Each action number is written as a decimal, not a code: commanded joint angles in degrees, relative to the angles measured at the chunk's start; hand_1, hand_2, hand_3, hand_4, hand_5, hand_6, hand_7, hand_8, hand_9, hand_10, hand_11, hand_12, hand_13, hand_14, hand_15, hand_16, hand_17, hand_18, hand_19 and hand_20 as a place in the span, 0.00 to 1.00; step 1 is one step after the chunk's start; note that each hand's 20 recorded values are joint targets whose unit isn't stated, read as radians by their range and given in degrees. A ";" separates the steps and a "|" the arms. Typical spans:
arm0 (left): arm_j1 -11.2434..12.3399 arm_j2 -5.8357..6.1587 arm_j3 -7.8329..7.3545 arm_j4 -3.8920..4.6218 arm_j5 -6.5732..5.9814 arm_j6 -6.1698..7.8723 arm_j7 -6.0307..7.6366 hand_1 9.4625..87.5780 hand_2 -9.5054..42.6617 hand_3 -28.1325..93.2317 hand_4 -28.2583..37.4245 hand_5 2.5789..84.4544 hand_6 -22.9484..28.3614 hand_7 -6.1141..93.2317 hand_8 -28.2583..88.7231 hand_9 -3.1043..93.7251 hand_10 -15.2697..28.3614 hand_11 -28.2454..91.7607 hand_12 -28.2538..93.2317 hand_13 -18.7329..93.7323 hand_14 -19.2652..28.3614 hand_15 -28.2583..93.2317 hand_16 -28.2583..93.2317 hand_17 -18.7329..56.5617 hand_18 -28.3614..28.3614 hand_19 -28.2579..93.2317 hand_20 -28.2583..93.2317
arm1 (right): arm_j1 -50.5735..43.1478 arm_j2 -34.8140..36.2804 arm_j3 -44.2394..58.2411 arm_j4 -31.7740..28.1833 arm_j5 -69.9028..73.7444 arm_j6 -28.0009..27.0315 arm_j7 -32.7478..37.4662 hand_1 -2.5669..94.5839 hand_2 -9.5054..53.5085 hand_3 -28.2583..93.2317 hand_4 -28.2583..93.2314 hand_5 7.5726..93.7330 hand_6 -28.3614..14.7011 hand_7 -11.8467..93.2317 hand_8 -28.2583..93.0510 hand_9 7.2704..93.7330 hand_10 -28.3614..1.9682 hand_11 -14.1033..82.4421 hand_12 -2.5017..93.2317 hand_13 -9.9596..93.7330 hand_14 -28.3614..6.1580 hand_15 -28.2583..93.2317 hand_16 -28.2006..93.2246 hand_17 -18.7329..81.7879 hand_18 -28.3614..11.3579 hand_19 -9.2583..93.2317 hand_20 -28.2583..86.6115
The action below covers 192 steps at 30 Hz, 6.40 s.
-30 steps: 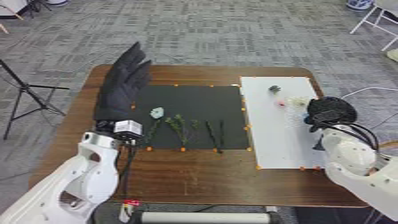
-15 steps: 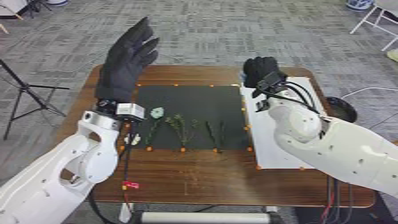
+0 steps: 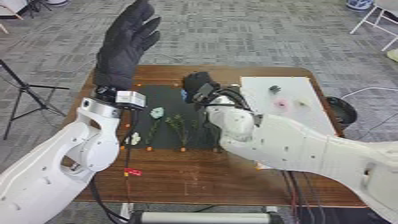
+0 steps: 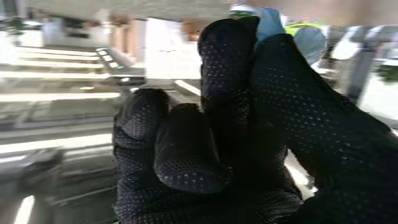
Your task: Arrange flowers
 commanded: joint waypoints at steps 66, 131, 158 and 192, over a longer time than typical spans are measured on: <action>7.87 -2.35 -5.43 -1.31 -0.08 0.23 -1.38 0.20 0.09 0.79 0.02 0.29 0.47 0.22 0.18 0.24 0.57 0.35 0.40 0.31 0.68 0.37 0.30 0.08 0.83 0.49 0.34 | -9.32 25.03 19.72 -13.04 1.81 -21.60 2.91 0.27 0.00 0.94 0.00 0.21 0.47 0.25 0.16 0.24 0.42 0.31 0.25 0.52 0.45 0.94 0.36 0.37 0.23 0.82 0.64; -1.77 -4.43 2.11 1.26 0.54 -4.39 -2.39 0.20 0.09 0.79 0.02 0.29 0.47 0.21 0.18 0.24 0.57 0.35 0.40 0.31 0.69 0.38 0.30 0.08 0.83 0.50 0.34 | -5.77 2.88 1.07 -2.09 -3.72 6.72 -4.75 0.53 0.00 0.93 0.00 0.81 0.70 0.47 0.22 0.95 0.80 0.36 0.52 0.79 0.68 0.87 0.45 0.54 0.26 0.92 0.65; -0.61 -5.46 1.83 1.28 0.23 -3.92 -1.89 0.20 0.09 0.79 0.02 0.29 0.47 0.21 0.18 0.24 0.57 0.35 0.40 0.31 0.69 0.38 0.30 0.08 0.83 0.49 0.34 | -5.79 2.59 1.15 -0.79 -4.16 7.15 -3.33 0.42 0.00 0.88 0.00 0.74 0.71 0.44 0.23 0.85 0.72 0.46 0.37 0.76 0.66 0.88 0.45 0.51 0.25 0.91 0.67; 8.06 -4.35 -4.12 -1.14 0.04 -1.24 -2.86 0.20 0.09 0.79 0.02 0.29 0.47 0.21 0.18 0.24 0.57 0.35 0.40 0.31 0.69 0.38 0.30 0.08 0.83 0.49 0.34 | -10.51 31.44 19.59 -13.48 3.23 -1.07 5.68 0.27 0.00 0.95 0.00 0.26 0.51 0.34 0.14 0.28 0.46 0.41 0.26 0.49 0.50 0.89 0.37 0.36 0.24 0.81 0.68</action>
